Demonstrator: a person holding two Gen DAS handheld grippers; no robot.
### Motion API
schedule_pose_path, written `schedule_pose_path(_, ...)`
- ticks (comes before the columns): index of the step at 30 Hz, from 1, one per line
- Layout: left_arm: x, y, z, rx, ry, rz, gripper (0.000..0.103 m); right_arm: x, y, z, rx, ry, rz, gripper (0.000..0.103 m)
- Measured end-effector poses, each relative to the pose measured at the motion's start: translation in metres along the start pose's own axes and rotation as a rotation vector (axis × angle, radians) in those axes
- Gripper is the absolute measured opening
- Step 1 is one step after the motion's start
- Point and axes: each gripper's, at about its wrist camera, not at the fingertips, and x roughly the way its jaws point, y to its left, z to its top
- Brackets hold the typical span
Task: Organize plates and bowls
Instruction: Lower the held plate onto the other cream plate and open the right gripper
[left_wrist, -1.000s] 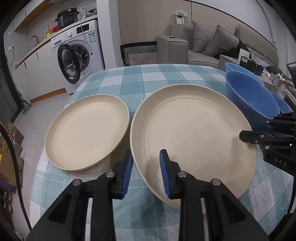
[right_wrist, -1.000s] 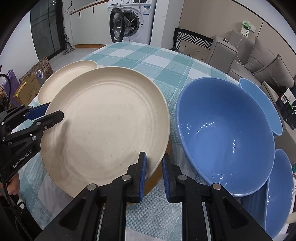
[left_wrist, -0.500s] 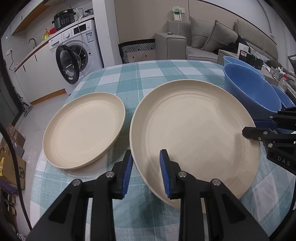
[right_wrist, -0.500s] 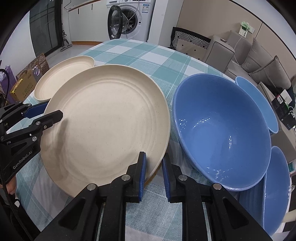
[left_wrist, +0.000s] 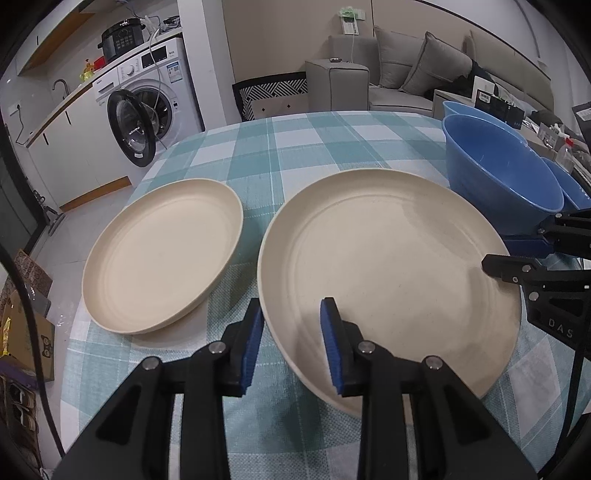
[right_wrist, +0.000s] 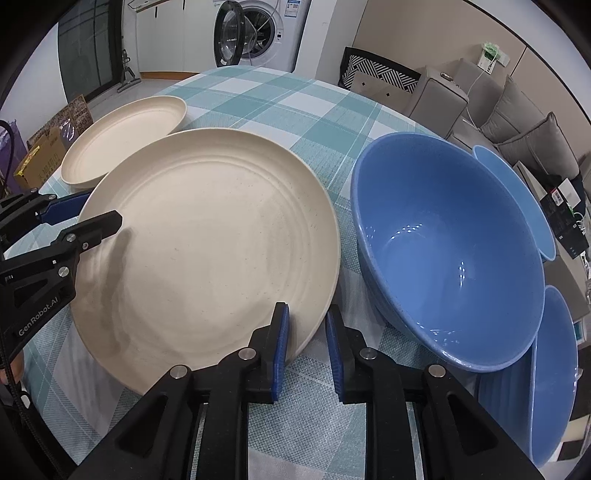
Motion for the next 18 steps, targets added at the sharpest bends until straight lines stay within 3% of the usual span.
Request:
schedule_pose_path(13, 0.0011, -0.0044, -0.0030, 0.022, 0.012, 0.003, 0.036, 0.0010, 0.0053, -0.0056, -0.025, 0.008, 0.006, 0.030)
schedule_pose_path(18, 0.0020, -0.0051, -0.0034, 0.027, 0.020, -0.006, 0.042, -0.0010, 0.0077, -0.0070, -0.037, 0.003, 0.032, 0.040)
